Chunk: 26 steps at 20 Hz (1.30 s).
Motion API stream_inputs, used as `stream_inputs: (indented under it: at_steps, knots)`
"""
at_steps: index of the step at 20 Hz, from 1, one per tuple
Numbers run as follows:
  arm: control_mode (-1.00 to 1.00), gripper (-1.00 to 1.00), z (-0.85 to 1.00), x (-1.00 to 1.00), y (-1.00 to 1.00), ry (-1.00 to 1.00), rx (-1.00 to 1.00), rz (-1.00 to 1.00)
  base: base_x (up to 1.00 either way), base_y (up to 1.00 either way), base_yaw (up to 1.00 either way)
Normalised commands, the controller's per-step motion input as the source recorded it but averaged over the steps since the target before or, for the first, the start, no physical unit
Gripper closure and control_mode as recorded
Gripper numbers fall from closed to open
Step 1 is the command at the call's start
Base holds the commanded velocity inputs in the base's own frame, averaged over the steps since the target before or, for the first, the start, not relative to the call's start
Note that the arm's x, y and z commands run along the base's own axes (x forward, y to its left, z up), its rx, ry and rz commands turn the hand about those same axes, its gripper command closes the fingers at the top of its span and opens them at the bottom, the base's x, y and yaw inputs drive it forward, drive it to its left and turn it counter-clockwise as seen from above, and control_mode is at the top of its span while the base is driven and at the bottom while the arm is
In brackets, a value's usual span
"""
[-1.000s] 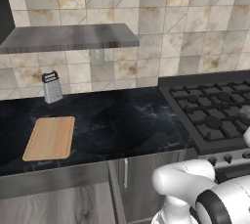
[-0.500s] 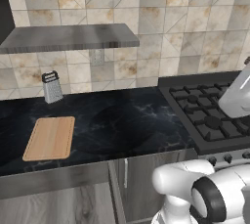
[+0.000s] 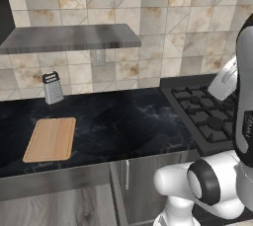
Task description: Open the drawer on the left and place the cutting tools on the cutting board.
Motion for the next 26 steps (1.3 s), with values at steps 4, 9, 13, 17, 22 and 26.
stream_inputs:
  at_steps: [4,9,13,17,22,26]
  knots:
    - [-1.0,-1.0,-0.41,0.35,-0.15,0.35,0.0,-0.19,0.0,0.0,0.0]
    - [-1.0,-1.0,-0.59,0.45,-0.11,0.18,0.0,-0.19,0.0,0.0,0.0]
    - [-1.0,-1.0,-0.67,0.59,-0.08,0.07,0.0,-0.2,0.0,0.0,0.0]
    - [-1.0,-1.0,-0.46,0.37,-0.03,0.0,0.0,-0.19,0.0,0.0,0.0]
    - [-1.0,-1.0,-0.01,0.0,0.0,-0.01,0.01,-0.12,0.0,0.0,0.0]
    - [-1.0,-1.0,-0.21,-0.06,0.0,-0.05,0.07,-0.04,0.0,0.0,0.0]
